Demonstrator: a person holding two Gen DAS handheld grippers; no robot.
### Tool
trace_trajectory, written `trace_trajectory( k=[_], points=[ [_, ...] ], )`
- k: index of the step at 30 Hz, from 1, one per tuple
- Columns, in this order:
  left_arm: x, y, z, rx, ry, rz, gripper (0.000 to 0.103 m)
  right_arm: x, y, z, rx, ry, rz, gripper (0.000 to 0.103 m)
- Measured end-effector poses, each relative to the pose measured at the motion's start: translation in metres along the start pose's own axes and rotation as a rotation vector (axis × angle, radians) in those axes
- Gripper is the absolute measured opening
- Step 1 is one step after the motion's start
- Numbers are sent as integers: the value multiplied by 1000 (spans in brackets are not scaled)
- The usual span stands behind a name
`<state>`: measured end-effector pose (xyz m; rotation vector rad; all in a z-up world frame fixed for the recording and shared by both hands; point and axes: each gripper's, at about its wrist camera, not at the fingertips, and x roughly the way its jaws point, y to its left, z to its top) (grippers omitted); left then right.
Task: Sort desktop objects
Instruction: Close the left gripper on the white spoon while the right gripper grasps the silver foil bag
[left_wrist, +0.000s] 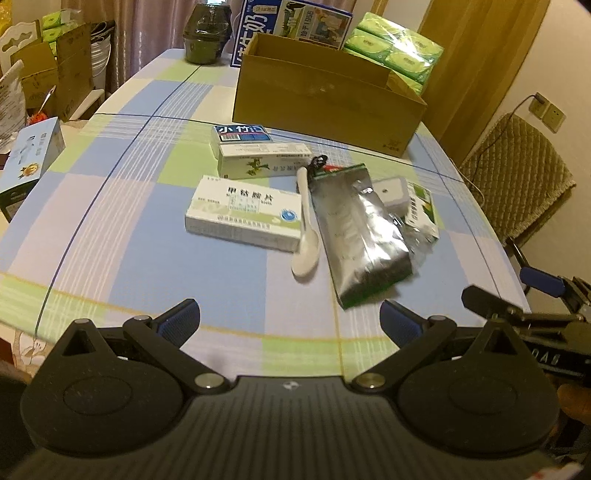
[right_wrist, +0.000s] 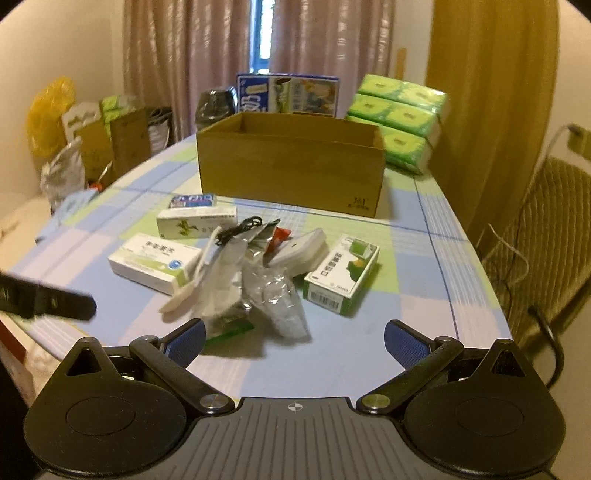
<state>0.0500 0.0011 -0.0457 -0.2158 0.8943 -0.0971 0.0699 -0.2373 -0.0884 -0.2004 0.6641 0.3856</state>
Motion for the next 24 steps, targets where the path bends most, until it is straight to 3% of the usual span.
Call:
trace_trajectory(
  k=[1, 3, 5, 7, 12, 22, 24],
  points=[
    [4, 1, 3, -2, 0, 1, 102, 6, -1, 0, -14, 4, 4, 100],
    [16, 2, 9, -1, 1, 5, 100, 20, -4, 1, -36, 35, 19, 80],
    [26, 4, 13, 2, 4, 9, 95, 35, -5, 1, -57, 59, 36, 68],
    [38, 5, 16, 5, 15, 9, 92, 45, -4, 0, -98, 70, 27, 67],
    [61, 6, 19, 7, 38, -8, 83, 68, -4, -3, -154, 90, 31, 52],
    [96, 5, 25, -17, 74, -61, 76, 97, 3, -5, -243, 86, 51, 50],
    [102, 8, 24, -34, 88, -66, 74, 101, 2, -6, -243, 89, 53, 45]
  ],
)
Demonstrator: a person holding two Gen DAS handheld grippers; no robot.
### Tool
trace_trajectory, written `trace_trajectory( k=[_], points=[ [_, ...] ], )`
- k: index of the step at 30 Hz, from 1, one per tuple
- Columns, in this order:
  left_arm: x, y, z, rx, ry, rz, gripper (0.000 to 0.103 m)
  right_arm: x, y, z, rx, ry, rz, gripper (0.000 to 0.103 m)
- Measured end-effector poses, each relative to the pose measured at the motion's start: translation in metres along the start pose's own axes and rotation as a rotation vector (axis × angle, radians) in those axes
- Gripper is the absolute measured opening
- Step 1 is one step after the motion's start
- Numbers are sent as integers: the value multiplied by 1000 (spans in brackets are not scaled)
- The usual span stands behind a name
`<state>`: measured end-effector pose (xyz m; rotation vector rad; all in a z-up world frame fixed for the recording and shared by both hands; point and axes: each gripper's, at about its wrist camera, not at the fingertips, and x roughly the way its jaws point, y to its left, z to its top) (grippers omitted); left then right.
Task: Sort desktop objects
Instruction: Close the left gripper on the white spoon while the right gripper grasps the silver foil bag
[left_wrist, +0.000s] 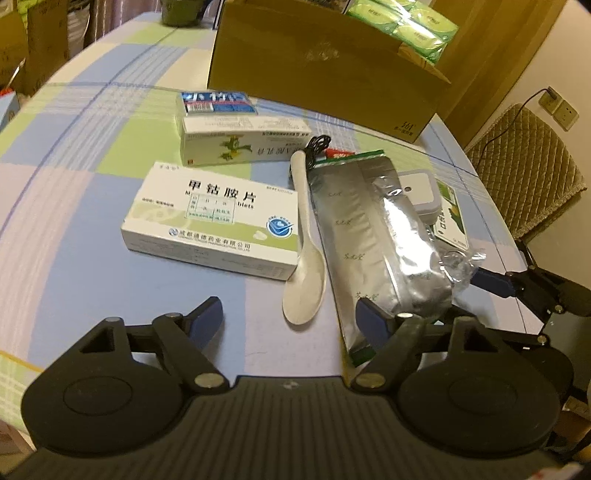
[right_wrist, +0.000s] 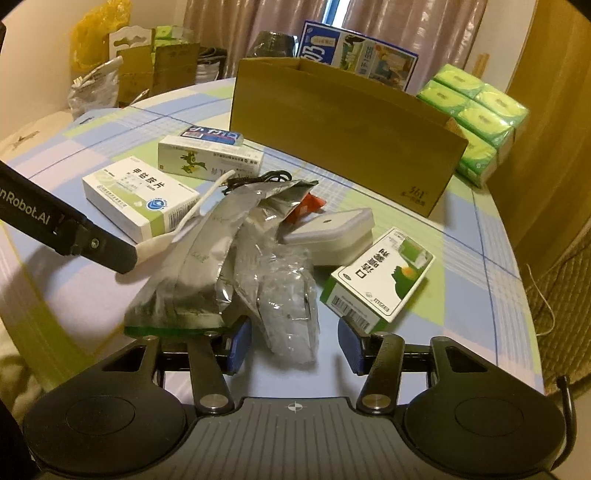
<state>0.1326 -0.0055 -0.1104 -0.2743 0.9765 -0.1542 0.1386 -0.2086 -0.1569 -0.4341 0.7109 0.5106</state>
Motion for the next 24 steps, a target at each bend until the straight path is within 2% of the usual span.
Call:
trace_trajectory(
  k=[5, 8, 11, 16, 20, 22, 24],
  points=[
    [8, 3, 1, -15, 3, -10, 73, 3, 2, 0, -22, -19, 3, 37],
    [10, 3, 3, -18, -7, -17, 73, 2, 1, 0, -9, -30, 12, 27],
    [12, 3, 4, -22, -14, -20, 72, 1, -5, 0, 42, -28, 22, 25],
    [14, -3, 2, -10, -22, -21, 62, -2, -14, -2, 106, -25, 21, 25],
    [17, -10, 0, 25, -38, -4, 41, -3, -13, -2, 109, -32, 17, 25],
    [18, -13, -1, 61, -44, 12, 35, -4, -14, -2, 116, -33, 15, 25],
    [20, -17, -3, 95, -43, 19, 20, -4, -14, -2, 118, -33, 11, 25]
  ],
)
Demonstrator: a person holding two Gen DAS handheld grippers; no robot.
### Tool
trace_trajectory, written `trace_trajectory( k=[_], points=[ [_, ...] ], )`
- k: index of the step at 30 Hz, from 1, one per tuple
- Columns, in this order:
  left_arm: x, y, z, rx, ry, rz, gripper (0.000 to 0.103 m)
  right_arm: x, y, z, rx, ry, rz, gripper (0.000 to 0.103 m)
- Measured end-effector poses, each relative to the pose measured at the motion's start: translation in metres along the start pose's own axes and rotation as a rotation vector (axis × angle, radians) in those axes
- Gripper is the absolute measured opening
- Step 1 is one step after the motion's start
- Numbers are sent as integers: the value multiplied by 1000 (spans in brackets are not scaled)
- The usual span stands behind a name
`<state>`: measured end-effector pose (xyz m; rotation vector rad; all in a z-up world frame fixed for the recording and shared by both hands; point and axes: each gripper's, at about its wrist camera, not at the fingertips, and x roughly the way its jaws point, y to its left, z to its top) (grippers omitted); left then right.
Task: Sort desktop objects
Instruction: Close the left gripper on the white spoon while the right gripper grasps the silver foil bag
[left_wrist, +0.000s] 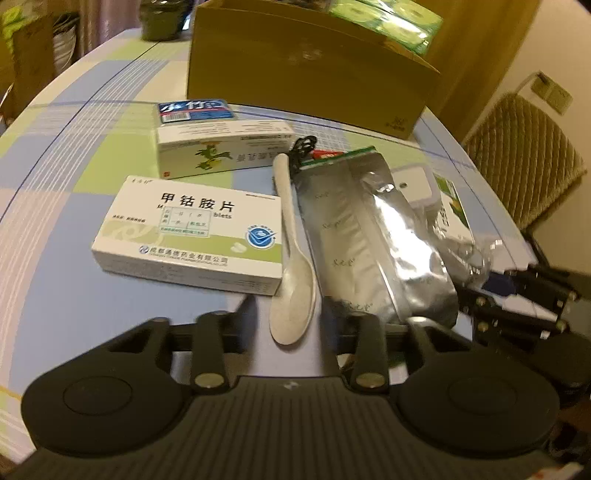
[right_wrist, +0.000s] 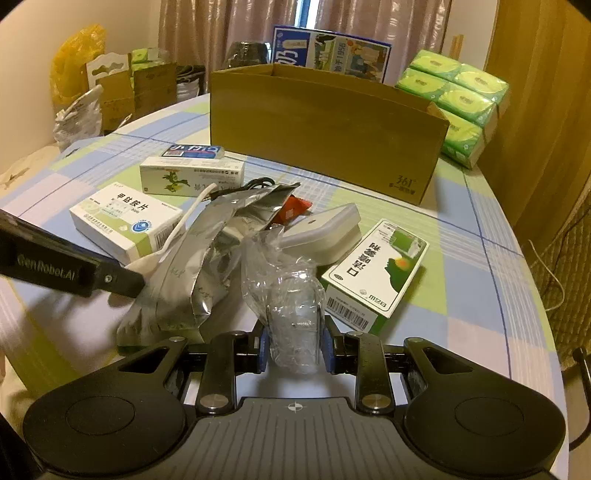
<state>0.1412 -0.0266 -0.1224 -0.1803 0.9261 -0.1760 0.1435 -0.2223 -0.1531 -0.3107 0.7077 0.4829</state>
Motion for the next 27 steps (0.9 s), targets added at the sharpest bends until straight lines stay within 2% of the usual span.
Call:
trace_trajectory(
  k=[1, 3, 9, 11, 13, 15, 19, 23, 27],
  points=[
    [0, -2, -1, 22, 1, 8, 18, -1, 0, 0, 1, 0, -3, 25],
    [-3, -9, -3, 89, -6, 30, 8, -2, 1, -1, 0, 1, -7, 25],
    [-18, -36, -20, 361, -16, 150, 7, -7, 4, -3, 2, 1, -14, 25],
    [-20, -42, -27, 417, -1, 164, 7, -8, 4, -4, 12, 3, -8, 25],
    [-24, -41, -30, 385, 5, 140, 11, -9, 3, -3, 29, 4, -1, 25],
    [-28, -34, -30, 314, 5, 108, 26, -10, 2, -3, 40, 2, 3, 25],
    [-32, -18, -26, 172, -15, 75, 28, -10, 1, -3, 49, 2, 6, 25],
    [-27, -6, -22, 88, -21, 46, 28, -9, 0, -4, 60, 3, 7, 25],
    [-23, 9, -19, 17, -19, 19, 33, -7, -2, -3, 66, 3, 9, 25]
  ],
)
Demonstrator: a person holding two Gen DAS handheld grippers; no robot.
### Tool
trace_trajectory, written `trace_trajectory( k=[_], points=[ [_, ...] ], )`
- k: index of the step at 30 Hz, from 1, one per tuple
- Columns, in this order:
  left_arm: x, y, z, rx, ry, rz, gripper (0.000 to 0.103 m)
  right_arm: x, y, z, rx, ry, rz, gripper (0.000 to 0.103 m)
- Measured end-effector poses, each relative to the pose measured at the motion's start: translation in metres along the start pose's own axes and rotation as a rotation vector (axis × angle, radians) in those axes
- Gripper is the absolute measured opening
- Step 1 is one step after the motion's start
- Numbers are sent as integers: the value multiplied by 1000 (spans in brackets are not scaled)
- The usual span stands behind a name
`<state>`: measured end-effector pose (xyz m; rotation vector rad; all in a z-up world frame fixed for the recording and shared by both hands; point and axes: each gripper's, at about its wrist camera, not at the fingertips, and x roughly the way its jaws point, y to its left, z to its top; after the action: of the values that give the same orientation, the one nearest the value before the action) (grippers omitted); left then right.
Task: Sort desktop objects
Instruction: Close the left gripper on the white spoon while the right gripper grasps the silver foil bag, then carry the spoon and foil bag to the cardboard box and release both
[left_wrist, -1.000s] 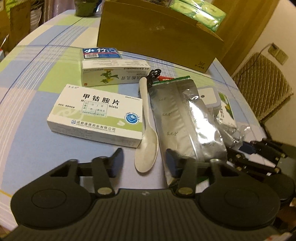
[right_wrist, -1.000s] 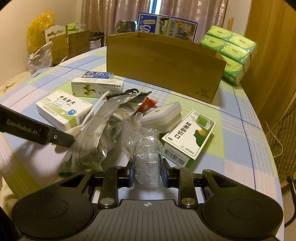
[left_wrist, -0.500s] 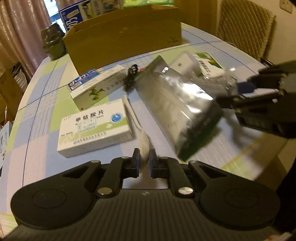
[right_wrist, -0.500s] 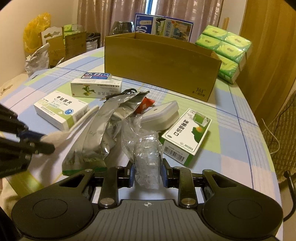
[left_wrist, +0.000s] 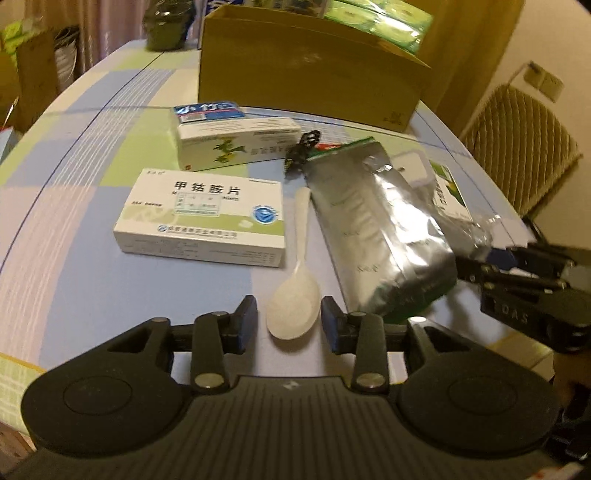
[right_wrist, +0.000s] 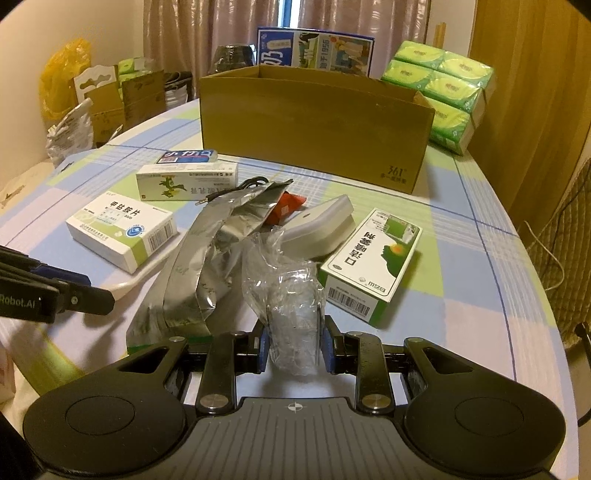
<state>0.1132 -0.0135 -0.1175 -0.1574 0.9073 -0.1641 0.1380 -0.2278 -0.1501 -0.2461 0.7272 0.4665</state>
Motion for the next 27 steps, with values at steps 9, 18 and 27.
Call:
trace_trajectory(
  k=[9, 18, 27],
  points=[
    [5, 4, -1, -47, -6, -45, 43, 2, -1, -1, 20, 2, 5, 25],
    [7, -15, -2, 102, -33, 26, 41, 3, -2, -1, 32, 3, 10, 25],
    [13, -22, -6, 178, -36, 64, 29, 4, -2, 0, 47, 4, 18, 25]
  ],
)
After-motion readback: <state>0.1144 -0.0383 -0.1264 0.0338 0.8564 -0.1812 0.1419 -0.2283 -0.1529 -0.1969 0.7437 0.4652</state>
